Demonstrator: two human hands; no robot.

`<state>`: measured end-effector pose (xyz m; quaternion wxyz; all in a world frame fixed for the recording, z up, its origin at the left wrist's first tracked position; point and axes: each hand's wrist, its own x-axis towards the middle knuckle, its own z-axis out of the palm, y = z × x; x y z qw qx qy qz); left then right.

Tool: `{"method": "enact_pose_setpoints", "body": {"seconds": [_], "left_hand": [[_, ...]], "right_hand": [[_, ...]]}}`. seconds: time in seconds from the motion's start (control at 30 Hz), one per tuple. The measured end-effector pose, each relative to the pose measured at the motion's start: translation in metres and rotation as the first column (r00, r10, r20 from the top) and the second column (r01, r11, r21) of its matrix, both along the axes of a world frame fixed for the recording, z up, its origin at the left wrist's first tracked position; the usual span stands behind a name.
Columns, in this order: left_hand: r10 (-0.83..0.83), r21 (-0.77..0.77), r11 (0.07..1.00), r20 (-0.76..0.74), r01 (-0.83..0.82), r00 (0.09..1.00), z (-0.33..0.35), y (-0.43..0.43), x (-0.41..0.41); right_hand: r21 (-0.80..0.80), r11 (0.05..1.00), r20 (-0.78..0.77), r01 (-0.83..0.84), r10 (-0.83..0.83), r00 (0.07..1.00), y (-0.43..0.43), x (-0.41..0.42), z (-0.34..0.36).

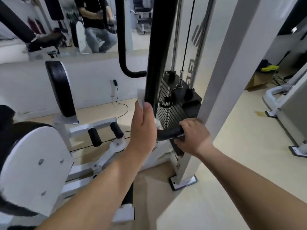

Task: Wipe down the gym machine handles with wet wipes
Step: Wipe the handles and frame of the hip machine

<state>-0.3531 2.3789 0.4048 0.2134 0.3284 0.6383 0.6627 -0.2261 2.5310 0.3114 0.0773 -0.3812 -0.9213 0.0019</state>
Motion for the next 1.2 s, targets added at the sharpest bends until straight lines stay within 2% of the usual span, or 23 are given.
{"method": "enact_pose_setpoints", "body": {"seconds": [0.1,0.23,0.3,0.4,0.47,0.53,0.6,0.67,0.7,0.73,0.77,0.8,0.83,0.87,0.97,1.0,1.07,1.2], "left_hand": [[-0.01,0.155,0.988,0.014,0.008,1.0,-0.026,0.005,-0.001],[0.014,0.139,0.99,0.088,-0.026,0.996,-0.062,0.003,-0.003],[-0.002,0.096,0.995,0.082,-0.005,0.997,-0.065,0.001,-0.007],[0.013,-0.013,1.0,-0.087,-0.014,0.996,-0.044,-0.001,-0.018],[0.006,-0.003,1.0,-0.083,-0.006,0.997,-0.009,-0.002,-0.024],[-0.04,0.014,0.999,-0.141,0.042,0.989,0.02,-0.002,-0.032],[0.059,0.044,0.998,-0.178,-0.052,0.982,0.022,0.002,-0.041],[0.18,-0.085,0.976,-0.206,-0.201,0.962,-0.003,0.005,-0.048],[0.181,-0.214,0.953,-0.167,-0.215,0.969,-0.025,0.005,-0.05],[0.171,-0.349,0.92,-0.054,-0.179,0.984,-0.045,0.005,-0.052],[0.185,-0.443,0.889,0.11,-0.118,0.977,-0.061,0.004,-0.052],[0.207,-0.474,0.879,0.297,-0.044,0.932,-0.07,0.003,-0.051],[0.215,-0.441,0.898,0.435,-0.001,0.875,-0.075,0.002,-0.05],[0.179,-0.368,0.929,0.508,0.024,0.842,-0.075,0.003,-0.048],[0.027,-0.128,0.99,0.588,0.059,0.808,-0.057,0.008,-0.032],[0.027,-0.099,0.994,0.607,0.043,0.794,-0.051,0.009,-0.025],[0.049,-0.083,0.997,0.611,0.003,0.79,-0.042,0.008,-0.019],[-0.019,0.002,1.0,0.454,0.021,0.891,-0.007,0.016,-0.029]], "right_hand": [[0.178,0.984,-0.156,0.006,0.022,0.988,-0.002,-0.003,-0.025],[0.184,0.983,-0.216,0.015,0.025,0.976,-0.003,-0.002,-0.029],[0.161,0.987,-0.169,-0.001,0.029,0.985,-0.004,0.0,-0.024],[0.076,0.997,-0.1,-0.015,0.022,0.995,-0.003,0.001,-0.015],[0.038,0.999,-0.091,-0.015,0.019,0.996,-0.001,0.001,-0.01],[0.015,1.0,-0.077,-0.021,0.022,0.997,0.002,0.001,-0.006],[0.003,0.999,-0.046,-0.034,0.034,0.998,0.003,0.001,-0.003],[-0.037,0.998,-0.026,-0.042,0.041,0.999,0.005,0.002,0.001],[-0.065,0.997,-0.023,-0.046,0.045,0.999,0.006,0.003,0.002],[-0.091,0.995,-0.022,-0.052,0.05,0.999,0.008,0.003,0.004],[-0.11,0.992,-0.023,-0.057,0.055,0.998,0.01,0.003,0.004],[-0.116,0.991,-0.024,-0.064,0.061,0.998,0.011,0.004,0.004],[-0.114,0.991,-0.029,-0.068,0.065,0.997,0.012,0.003,0.003],[-0.103,0.992,-0.038,-0.07,0.066,0.997,0.012,0.003,0.002],[-0.051,0.996,-0.072,-0.068,0.064,0.995,0.009,0.004,0.001],[-0.042,0.997,-0.078,-0.068,0.064,0.995,0.008,0.004,0.0],[-0.039,0.997,-0.086,-0.065,0.061,0.994,0.006,0.005,0.0],[-0.003,0.999,-0.102,-0.054,0.053,0.993,0.004,0.005,-0.002]]}}
